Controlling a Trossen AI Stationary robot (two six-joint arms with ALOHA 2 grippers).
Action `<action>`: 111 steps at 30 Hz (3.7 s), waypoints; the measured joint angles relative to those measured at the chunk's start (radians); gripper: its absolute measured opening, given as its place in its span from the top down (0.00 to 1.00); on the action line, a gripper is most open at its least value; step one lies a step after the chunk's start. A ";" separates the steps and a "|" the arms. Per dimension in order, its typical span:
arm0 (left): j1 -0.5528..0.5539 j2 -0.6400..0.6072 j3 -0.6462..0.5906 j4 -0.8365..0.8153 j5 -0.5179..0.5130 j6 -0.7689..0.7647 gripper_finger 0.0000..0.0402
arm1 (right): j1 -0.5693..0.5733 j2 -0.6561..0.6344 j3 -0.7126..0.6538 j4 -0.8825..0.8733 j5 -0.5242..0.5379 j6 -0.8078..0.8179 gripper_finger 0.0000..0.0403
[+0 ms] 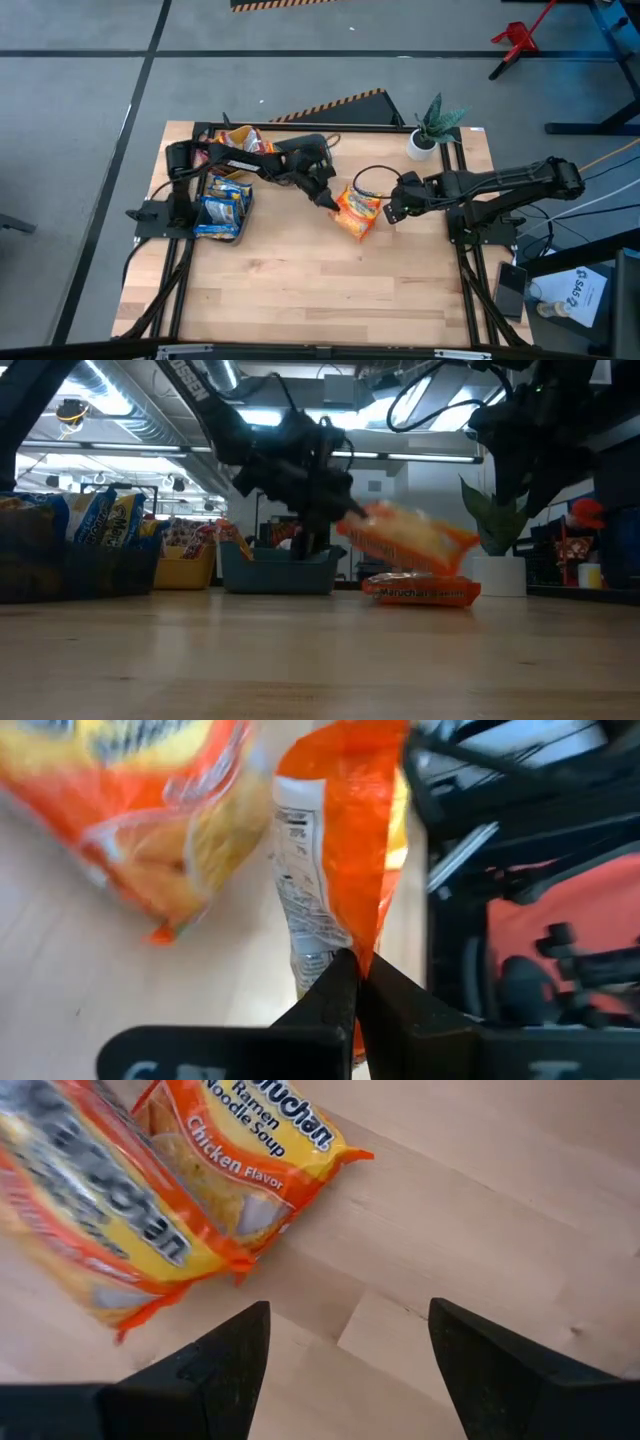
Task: Sort Maruchan noodles
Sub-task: Put the orange noodle pack into the blue bin
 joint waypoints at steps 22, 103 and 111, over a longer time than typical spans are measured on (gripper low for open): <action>0.313 -0.454 -0.142 -0.362 -0.290 -0.075 1.00 | 0.000 -0.342 0.001 -0.001 0.382 0.194 0.36; 0.270 -0.577 -0.438 -0.292 -0.725 -0.260 1.00 | 0.000 -0.328 0.001 0.000 0.400 0.110 0.36; 0.270 -0.478 -0.438 -0.146 -0.665 -0.288 1.00 | 0.000 -0.328 0.001 0.000 0.408 0.108 0.36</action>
